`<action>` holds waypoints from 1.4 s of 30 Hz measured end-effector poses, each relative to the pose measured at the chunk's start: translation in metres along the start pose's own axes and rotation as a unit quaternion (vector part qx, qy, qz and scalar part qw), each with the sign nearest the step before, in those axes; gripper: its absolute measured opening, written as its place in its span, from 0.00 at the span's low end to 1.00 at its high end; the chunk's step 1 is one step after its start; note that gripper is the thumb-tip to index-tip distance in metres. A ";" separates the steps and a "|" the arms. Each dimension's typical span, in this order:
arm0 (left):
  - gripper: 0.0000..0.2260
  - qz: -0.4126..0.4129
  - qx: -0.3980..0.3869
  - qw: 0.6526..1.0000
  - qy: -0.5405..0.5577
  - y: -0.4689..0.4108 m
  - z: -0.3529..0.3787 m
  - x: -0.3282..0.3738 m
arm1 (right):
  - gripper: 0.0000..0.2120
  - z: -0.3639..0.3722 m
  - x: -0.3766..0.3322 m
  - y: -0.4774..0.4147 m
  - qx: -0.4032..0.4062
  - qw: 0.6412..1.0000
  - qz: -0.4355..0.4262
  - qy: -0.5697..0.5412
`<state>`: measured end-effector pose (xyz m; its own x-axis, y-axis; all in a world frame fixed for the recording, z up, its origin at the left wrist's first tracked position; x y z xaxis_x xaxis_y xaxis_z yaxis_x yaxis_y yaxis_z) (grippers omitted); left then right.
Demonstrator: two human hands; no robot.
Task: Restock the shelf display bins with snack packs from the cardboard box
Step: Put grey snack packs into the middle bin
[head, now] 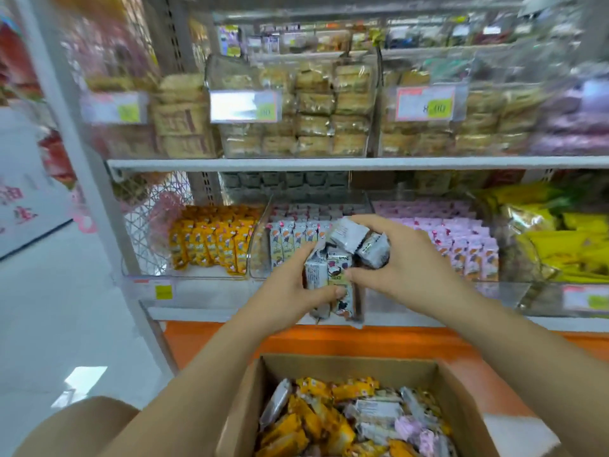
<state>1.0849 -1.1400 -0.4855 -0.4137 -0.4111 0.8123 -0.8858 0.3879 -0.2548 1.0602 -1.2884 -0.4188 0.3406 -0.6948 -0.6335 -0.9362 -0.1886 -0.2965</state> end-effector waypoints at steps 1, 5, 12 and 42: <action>0.29 0.007 0.008 1.000 0.002 -0.008 -0.006 0.006 | 0.30 -0.005 -0.003 -0.010 0.012 1.000 -0.011 -0.003; 0.26 -0.002 0.024 1.000 0.000 -0.042 -0.017 -0.001 | 0.29 -0.001 0.010 -0.050 0.007 1.000 -0.011 -0.025; 0.24 -0.011 0.031 0.999 0.040 -0.080 -0.032 -0.024 | 0.26 0.007 0.032 -0.095 0.020 0.996 -0.003 -0.088; 0.17 -0.142 -0.108 0.983 -0.033 -0.104 -0.013 -0.102 | 0.12 0.071 0.097 -0.120 -0.241 0.945 0.216 0.042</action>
<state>1.2221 -1.1277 -0.5344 -0.1746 -0.5788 0.7965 -0.9055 0.4121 0.1010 1.2113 -1.2838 -0.4956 -0.0722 -0.8280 -0.5561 -0.9237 -0.1548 0.3503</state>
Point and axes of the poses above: each hand's wrist, its own y-axis away from the middle knuckle, its own z-axis out of the palm, x = y × z, the point moved 7 cm from there along -y, towards the middle knuckle, and after that the axes turned 5 degrees about z, right-handed, at the moved point
